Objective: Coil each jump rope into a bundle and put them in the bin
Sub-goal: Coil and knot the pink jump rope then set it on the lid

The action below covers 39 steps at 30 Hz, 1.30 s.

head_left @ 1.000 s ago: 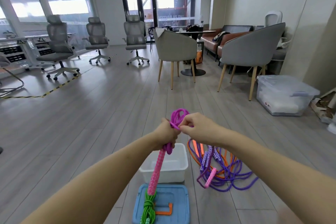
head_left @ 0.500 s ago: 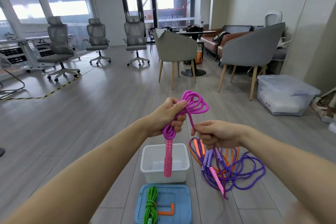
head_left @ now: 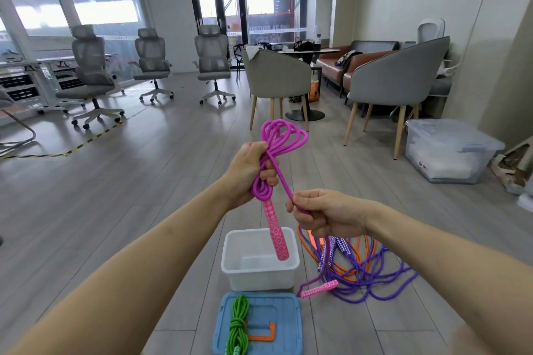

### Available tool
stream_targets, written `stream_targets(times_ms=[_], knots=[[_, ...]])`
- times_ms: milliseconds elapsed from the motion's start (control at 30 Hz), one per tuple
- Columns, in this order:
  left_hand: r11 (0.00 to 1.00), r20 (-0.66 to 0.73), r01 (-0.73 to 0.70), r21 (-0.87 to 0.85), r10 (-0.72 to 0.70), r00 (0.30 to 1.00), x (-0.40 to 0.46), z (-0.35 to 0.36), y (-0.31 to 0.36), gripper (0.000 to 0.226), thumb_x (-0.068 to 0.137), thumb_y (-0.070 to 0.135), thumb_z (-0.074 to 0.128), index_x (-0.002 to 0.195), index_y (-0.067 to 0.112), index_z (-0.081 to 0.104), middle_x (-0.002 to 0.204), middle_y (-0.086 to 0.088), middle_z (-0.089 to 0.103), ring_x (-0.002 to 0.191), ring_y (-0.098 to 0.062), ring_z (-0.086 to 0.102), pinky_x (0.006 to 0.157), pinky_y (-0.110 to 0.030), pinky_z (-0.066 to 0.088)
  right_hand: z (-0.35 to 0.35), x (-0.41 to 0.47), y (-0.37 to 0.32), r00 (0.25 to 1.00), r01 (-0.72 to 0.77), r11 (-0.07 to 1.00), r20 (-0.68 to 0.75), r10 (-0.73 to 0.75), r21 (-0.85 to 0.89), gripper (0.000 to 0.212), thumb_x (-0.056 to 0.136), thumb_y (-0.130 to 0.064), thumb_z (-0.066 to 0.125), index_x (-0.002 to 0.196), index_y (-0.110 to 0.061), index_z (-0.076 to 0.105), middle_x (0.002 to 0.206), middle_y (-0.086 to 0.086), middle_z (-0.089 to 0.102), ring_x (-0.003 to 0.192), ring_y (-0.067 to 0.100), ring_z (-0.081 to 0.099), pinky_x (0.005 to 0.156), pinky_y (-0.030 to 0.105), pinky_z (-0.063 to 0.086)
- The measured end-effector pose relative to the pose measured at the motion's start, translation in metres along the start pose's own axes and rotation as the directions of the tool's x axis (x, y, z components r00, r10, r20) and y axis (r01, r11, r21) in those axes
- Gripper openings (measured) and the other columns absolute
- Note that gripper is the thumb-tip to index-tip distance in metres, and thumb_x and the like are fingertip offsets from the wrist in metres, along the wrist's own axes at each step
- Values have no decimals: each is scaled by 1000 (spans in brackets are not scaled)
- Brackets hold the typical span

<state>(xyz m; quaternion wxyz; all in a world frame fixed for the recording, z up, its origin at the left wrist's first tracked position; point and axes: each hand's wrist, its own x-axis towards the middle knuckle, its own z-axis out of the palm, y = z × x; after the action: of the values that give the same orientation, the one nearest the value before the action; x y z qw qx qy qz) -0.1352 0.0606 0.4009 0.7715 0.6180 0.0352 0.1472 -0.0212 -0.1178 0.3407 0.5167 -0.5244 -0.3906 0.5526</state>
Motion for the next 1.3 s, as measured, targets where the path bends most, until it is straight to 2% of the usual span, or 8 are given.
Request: stream_targets(times_ms=[167, 267, 433, 600, 700, 967, 1067, 1300], knots=[[949, 281, 164, 268, -240, 929, -23, 11, 7, 22, 111, 28, 38, 95, 13, 40, 67, -3, 40, 49, -11, 35, 47, -23, 41, -29, -2, 6, 985, -133, 949, -141, 96, -287, 30, 106, -37, 52, 85, -17, 59, 66, -1, 31, 59, 15, 14, 51, 27, 13], [816, 311, 280, 505, -475, 823, -34, 11, 1, 20, 108, 27, 49, 114, 18, 32, 73, -3, 48, 53, -13, 38, 50, -25, 43, -37, -6, 2, 958, -200, 846, -280, 63, -493, 19, 103, -21, 56, 90, -9, 64, 62, -1, 39, 52, 11, 27, 50, 28, 23], [567, 173, 282, 774, -618, 767, -40, 19, -47, 42, 101, 30, 64, 114, 18, 27, 79, -5, 51, 53, -11, 46, 52, -28, 47, -17, 7, -17, 864, -289, 650, -484, -139, -702, 35, 94, -47, 70, 74, -18, 75, 58, -8, 50, 53, 10, 40, 51, 26, 32], [696, -48, 436, 570, -502, 864, -23, 5, -83, 47, 100, 29, 64, 122, 15, 25, 79, -7, 47, 53, -13, 45, 53, -31, 48, 17, 26, -17, 785, -223, 562, -489, -381, -796, 32, 97, -36, 68, 73, -16, 73, 62, 0, 61, 57, 11, 52, 55, 29, 39], [728, -123, 384, 569, -386, 914, -17, 8, -85, 50, 101, 28, 62, 126, 15, 21, 90, -13, 48, 55, -13, 47, 52, -30, 50, 25, 22, -16, 775, -188, 576, -480, -411, -796, 31, 99, -31, 64, 79, -11, 75, 68, 7, 66, 59, 13, 54, 55, 28, 40], [903, -53, 241, 355, -238, 970, -8, 8, -50, 57, 98, 11, 66, 130, 21, 20, 81, -9, 47, 56, -13, 48, 58, -33, 52, 20, -3, -19, 718, -100, 732, -558, -415, -674, 25, 102, -29, 61, 87, -14, 75, 66, -3, 53, 59, 9, 45, 60, 28, 37], [942, 33, 200, 270, -217, 976, -9, 7, -34, 59, 98, 3, 62, 134, 26, 21, 77, -8, 51, 59, -15, 50, 63, -34, 54, 18, -11, -19, 766, -8, 850, -550, -333, -527, 25, 105, -29, 57, 95, -10, 72, 67, -2, 50, 48, 1, 41, 47, 16, 33], [981, 161, 153, 121, -171, 972, -18, 15, -16, 52, 102, 6, 58, 137, 23, 24, 74, -3, 51, 59, -12, 44, 60, -29, 49, 2, -18, -15, 905, 122, 949, -361, -227, -292, 29, 106, -37, 51, 104, -11, 63, 67, -2, 34, 53, 11, 23, 48, 27, 17]])
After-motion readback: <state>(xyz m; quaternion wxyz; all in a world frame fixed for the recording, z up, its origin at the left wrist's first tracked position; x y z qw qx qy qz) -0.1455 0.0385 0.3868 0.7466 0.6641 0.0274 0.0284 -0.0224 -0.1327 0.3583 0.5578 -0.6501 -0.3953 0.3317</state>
